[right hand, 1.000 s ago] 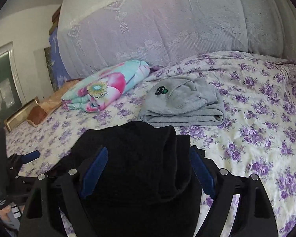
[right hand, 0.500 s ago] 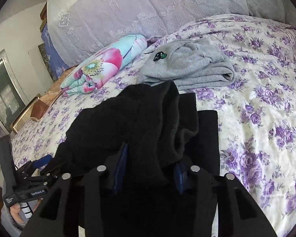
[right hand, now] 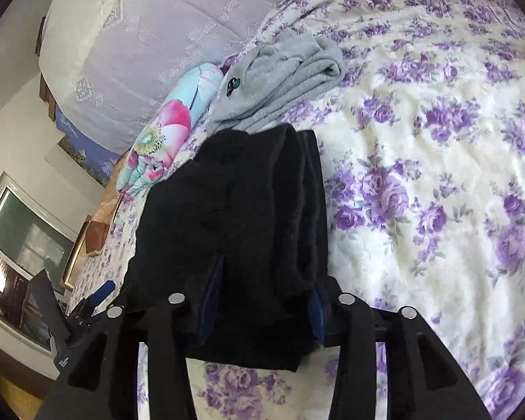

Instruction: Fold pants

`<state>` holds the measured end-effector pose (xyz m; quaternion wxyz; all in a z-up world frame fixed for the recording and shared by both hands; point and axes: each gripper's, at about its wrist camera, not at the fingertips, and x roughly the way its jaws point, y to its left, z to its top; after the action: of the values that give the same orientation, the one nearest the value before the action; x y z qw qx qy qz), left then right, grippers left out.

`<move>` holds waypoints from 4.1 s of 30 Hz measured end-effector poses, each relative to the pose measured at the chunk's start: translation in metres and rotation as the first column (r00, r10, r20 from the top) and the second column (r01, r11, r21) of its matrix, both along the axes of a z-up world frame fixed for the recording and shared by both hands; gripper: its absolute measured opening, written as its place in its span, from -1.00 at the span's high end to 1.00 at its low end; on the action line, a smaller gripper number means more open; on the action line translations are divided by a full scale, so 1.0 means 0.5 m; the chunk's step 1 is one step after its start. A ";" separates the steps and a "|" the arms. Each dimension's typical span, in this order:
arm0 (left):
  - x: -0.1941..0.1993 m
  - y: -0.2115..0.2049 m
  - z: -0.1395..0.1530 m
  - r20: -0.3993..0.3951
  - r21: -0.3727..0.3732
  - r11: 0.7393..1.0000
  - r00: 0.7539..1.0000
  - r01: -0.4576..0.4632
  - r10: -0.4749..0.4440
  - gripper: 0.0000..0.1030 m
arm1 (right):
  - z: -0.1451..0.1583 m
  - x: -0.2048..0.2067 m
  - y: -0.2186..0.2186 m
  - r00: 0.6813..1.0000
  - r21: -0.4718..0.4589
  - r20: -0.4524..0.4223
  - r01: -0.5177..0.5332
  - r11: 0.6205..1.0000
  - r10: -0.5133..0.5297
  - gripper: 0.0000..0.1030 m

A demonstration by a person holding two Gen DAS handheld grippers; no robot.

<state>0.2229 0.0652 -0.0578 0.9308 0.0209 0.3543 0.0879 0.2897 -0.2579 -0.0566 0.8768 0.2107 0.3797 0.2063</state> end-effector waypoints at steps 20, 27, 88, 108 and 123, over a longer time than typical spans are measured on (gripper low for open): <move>0.064 -0.021 -0.035 -0.060 -0.090 0.996 0.998 -0.001 -0.004 -0.92 | 0.014 0.026 0.147 0.981 -0.225 0.141 -0.103 0.969 0.136 -0.13; 0.072 -0.049 -0.034 -0.049 -0.023 1.000 0.999 0.001 -0.002 -0.92 | -0.051 0.068 0.144 0.998 -0.359 0.014 -0.053 0.932 0.062 -0.90; 0.552 -0.141 0.239 0.153 -0.088 0.981 0.976 0.172 -0.158 0.37 | 0.229 0.488 0.033 0.950 -0.194 0.312 0.067 0.979 -0.003 0.36; 0.368 -0.140 0.182 0.249 0.134 0.987 0.967 -0.090 0.054 -0.90 | 0.186 0.272 0.032 0.896 -0.059 0.405 0.224 0.973 -0.182 -0.91; 0.193 -0.104 0.143 0.186 -0.079 0.996 0.981 -0.035 0.049 -0.90 | 0.142 0.111 0.095 0.901 -0.257 0.410 0.264 0.930 -0.142 -0.92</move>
<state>0.3194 0.0133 0.0139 0.9581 -0.0300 0.2682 0.0958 0.3450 -0.2103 0.0142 0.9728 0.0664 0.2033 0.0886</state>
